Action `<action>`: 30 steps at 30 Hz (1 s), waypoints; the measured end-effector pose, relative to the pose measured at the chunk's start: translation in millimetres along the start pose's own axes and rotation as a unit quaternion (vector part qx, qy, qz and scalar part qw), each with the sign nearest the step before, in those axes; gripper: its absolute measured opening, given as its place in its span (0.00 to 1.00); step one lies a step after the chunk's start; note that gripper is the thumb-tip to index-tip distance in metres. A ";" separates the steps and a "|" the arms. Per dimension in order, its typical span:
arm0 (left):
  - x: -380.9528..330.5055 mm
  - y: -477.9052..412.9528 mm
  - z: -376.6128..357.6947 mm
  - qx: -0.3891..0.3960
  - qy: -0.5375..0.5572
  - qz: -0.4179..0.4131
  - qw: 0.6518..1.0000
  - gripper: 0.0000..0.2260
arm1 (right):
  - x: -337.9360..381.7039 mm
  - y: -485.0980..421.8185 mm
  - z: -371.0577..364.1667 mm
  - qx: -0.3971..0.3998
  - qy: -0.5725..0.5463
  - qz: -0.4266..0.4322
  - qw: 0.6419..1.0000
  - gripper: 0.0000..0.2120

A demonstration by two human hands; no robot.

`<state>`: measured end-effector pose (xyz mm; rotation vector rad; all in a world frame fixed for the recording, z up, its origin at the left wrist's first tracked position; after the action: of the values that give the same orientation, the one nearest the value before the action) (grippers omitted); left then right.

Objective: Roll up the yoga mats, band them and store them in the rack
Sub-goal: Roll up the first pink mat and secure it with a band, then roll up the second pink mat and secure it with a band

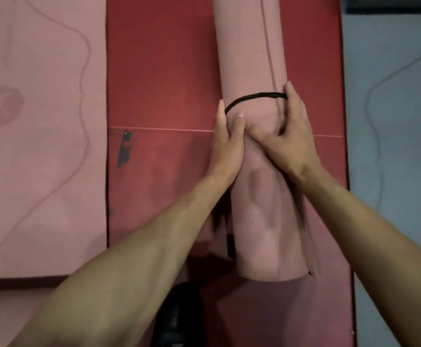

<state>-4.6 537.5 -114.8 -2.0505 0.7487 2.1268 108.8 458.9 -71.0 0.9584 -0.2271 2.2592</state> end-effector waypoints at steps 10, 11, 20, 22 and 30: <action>1.2 11.2 -8.5 0.066 -0.123 -0.044 0.989 0.23 | -16.9 1.0 -5.3 0.033 0.026 -0.027 0.999 0.50; 1.0 19.2 -7.8 0.059 -0.122 -0.039 0.990 0.23 | -17.4 6.7 -6.1 0.038 0.024 -0.033 0.998 0.49; 10.6 70.7 21.4 0.079 -0.191 0.012 0.978 0.24 | -12.2 46.6 -16.5 -0.031 0.206 0.015 0.978 0.43; 5.2 84.5 32.6 0.102 -0.213 0.049 0.971 0.25 | -3.3 48.4 -20.5 -0.073 0.271 0.065 0.958 0.36; 1.7 139.7 120.2 0.160 -0.561 0.062 0.810 0.17 | 43.8 73.3 -90.1 0.029 0.417 0.154 0.895 0.22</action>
<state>-169.8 463.5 -80.4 -0.3577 0.8918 2.4773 -12.2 460.7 -98.4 -0.1000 0.0816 2.7575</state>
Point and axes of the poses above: each hand's wrist, its own y-axis away from the middle knuckle, its own z-axis out of the back of the hand, x = y × z, the point moved 4 cm from there along -y, towards the middle knuckle, and after that the axes turned 11 degrees about y, right-handed, at the moved point
